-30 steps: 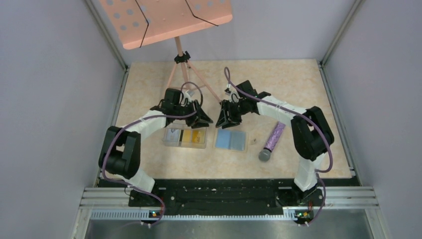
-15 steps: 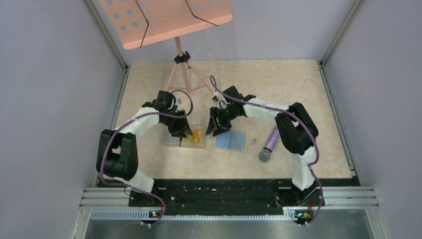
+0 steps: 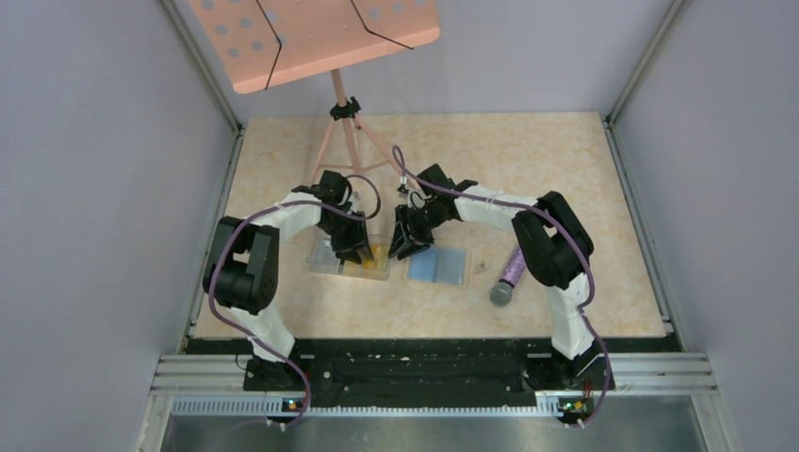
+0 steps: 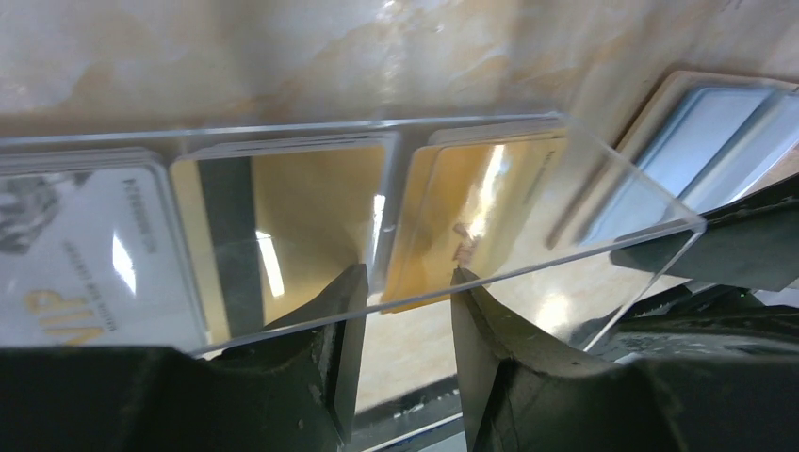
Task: Put the credit cards into the card holder
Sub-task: Pick up the credit card from the storage box.
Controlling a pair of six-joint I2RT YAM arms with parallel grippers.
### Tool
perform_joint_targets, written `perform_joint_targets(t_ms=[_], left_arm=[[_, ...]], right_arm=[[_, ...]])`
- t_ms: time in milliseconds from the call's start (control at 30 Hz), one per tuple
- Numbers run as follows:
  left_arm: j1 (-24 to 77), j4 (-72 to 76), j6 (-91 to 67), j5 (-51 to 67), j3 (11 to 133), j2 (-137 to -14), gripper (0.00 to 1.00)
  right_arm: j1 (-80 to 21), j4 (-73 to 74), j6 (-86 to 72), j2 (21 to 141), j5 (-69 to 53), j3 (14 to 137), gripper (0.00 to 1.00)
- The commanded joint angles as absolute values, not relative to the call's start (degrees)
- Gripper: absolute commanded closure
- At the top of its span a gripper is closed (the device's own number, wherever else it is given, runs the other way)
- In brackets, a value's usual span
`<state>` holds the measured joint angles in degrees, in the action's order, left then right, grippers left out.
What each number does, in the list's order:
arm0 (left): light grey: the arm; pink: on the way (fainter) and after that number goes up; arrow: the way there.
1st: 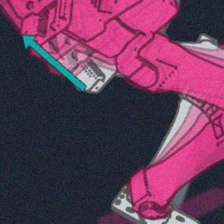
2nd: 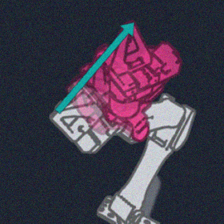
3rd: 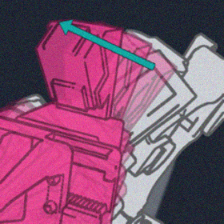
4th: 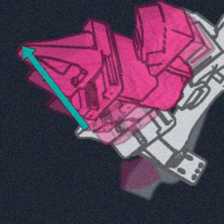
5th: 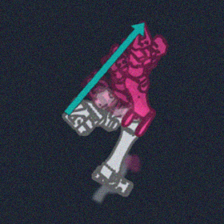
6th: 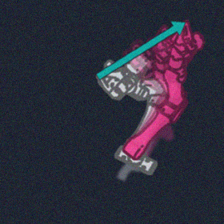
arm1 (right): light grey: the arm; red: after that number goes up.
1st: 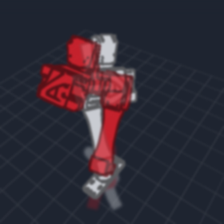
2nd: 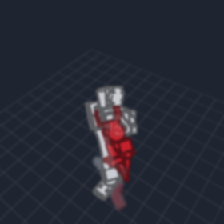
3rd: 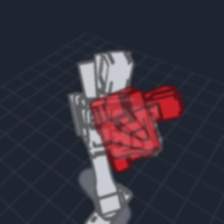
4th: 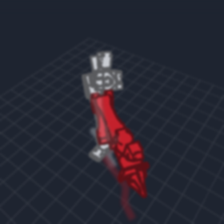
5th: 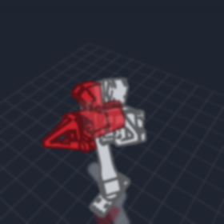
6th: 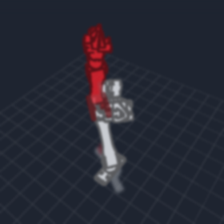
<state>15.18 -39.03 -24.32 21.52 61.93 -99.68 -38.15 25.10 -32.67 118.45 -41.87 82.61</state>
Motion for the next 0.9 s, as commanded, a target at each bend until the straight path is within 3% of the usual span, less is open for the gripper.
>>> perform_joint_targets(t_ms=[0,133,333,800,867], left_arm=[[17.8,-37.1,-25.0,21.4,65.1,-102.6,0.57],[19.6,-36.4,-26.0,22.1,65.5,-103.5,0.67],[20.7,-36.4,-26.8,21.8,65.3,-101.6,1.0],[21.5,-39.1,-26.8,19.2,66.3,-96.8,1.0],[21.5,-40.1,-26.2,16.5,66.3,-97.2,0.83]], right_arm=[[-39.1,24.8,-32.5,119.6,-43.1,84.7,0.63],[-39.1,24.8,-32.4,119.9,-43.4,84.8,0.64],[-39.2,24.7,-32.3,120.0,-43.6,84.8,0.65],[-39.1,24.8,-31.9,119.5,-43.4,83.6,0.66],[-39.2,24.8,-31.9,119.4,-43.3,83.5,0.66]])
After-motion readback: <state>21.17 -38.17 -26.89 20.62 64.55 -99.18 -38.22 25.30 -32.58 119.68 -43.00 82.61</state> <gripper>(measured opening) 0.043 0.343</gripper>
